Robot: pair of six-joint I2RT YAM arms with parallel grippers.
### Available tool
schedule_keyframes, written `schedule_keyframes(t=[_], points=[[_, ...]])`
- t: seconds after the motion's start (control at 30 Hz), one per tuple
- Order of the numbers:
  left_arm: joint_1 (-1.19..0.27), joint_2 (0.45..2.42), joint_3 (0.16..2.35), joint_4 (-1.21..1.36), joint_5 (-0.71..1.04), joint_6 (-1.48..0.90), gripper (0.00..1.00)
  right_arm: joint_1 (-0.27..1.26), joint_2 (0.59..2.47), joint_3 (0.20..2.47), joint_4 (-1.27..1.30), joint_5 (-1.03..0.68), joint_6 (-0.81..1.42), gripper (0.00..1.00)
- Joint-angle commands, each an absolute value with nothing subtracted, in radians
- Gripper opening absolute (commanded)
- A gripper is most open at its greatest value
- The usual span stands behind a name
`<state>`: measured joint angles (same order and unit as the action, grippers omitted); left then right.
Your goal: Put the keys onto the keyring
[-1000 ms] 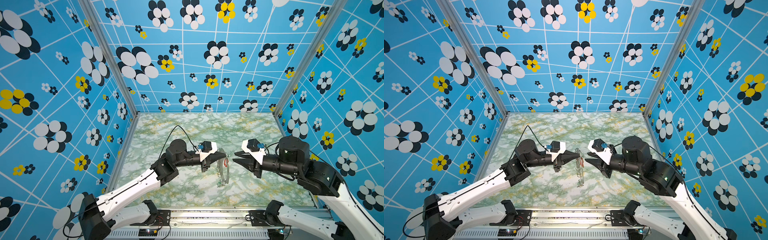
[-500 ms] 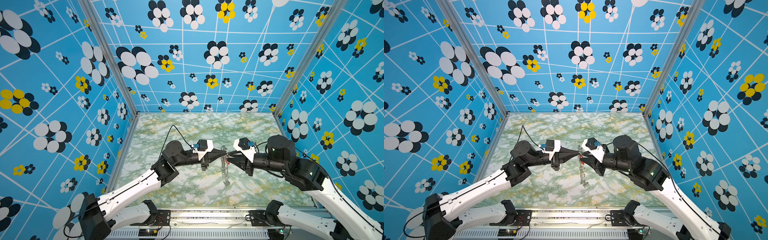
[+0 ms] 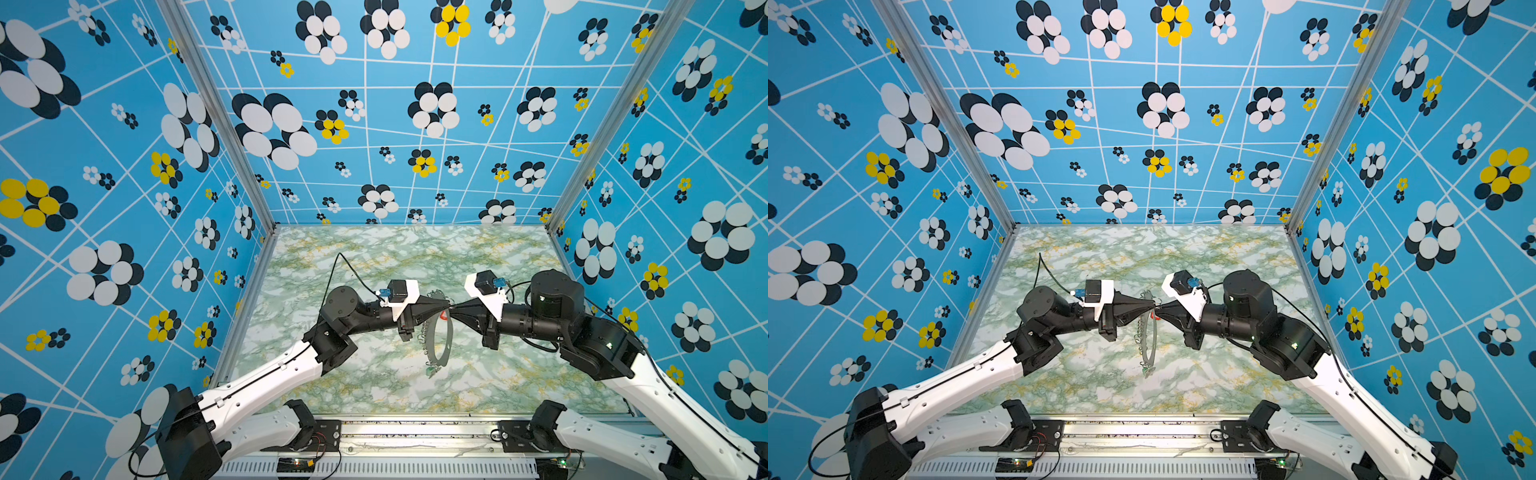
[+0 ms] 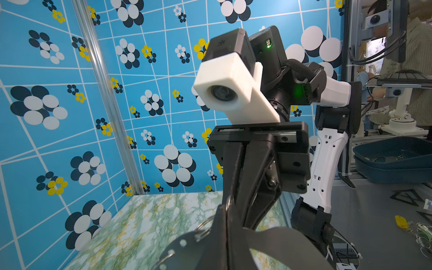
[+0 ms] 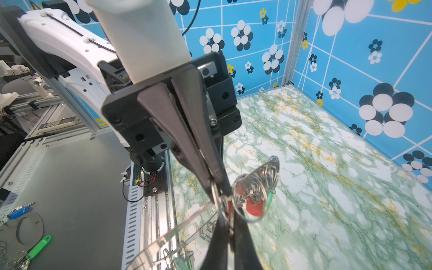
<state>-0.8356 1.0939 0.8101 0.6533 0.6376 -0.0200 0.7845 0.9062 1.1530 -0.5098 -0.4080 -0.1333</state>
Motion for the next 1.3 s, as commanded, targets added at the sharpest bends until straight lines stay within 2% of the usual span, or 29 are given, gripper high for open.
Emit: schedule_keyframes(t=[0.0,0.13,0.27,0.4,0.53,0.67,0.83,0.87,1.0,1.27], points=[[-0.820,1.075,0.811,0.790,0.598,-0.058,0.00,0.791,0.894,1.123,-0.489,-0.465,-0.106,0.27],[-0.818,1.079,0.810,0.804,0.607,-0.070,0.00,0.791,0.874,1.117,-0.461,-0.445,-0.106,0.28],[-0.819,1.080,0.811,0.804,0.612,-0.074,0.00,0.791,0.859,1.114,-0.430,-0.427,-0.114,0.23],[-0.819,1.079,0.813,0.800,0.616,-0.075,0.00,0.790,0.848,1.109,-0.405,-0.384,-0.123,0.23],[-0.819,1.076,0.811,0.811,0.616,-0.081,0.00,0.790,0.861,1.108,-0.389,-0.370,-0.127,0.14],[-0.815,1.070,0.813,0.812,0.618,-0.084,0.00,0.791,0.876,1.099,-0.383,-0.382,-0.122,0.20],[-0.814,1.063,0.809,0.817,0.617,-0.087,0.00,0.790,0.880,1.092,-0.376,-0.392,-0.113,0.21],[-0.813,1.063,0.810,0.819,0.618,-0.087,0.00,0.791,0.882,1.093,-0.377,-0.392,-0.113,0.19],[-0.811,1.060,0.807,0.821,0.611,-0.084,0.00,0.791,0.876,1.097,-0.386,-0.385,-0.119,0.00],[-0.787,1.022,0.772,0.738,0.564,-0.062,0.00,0.792,0.859,1.229,-0.672,-0.276,-0.208,0.00]])
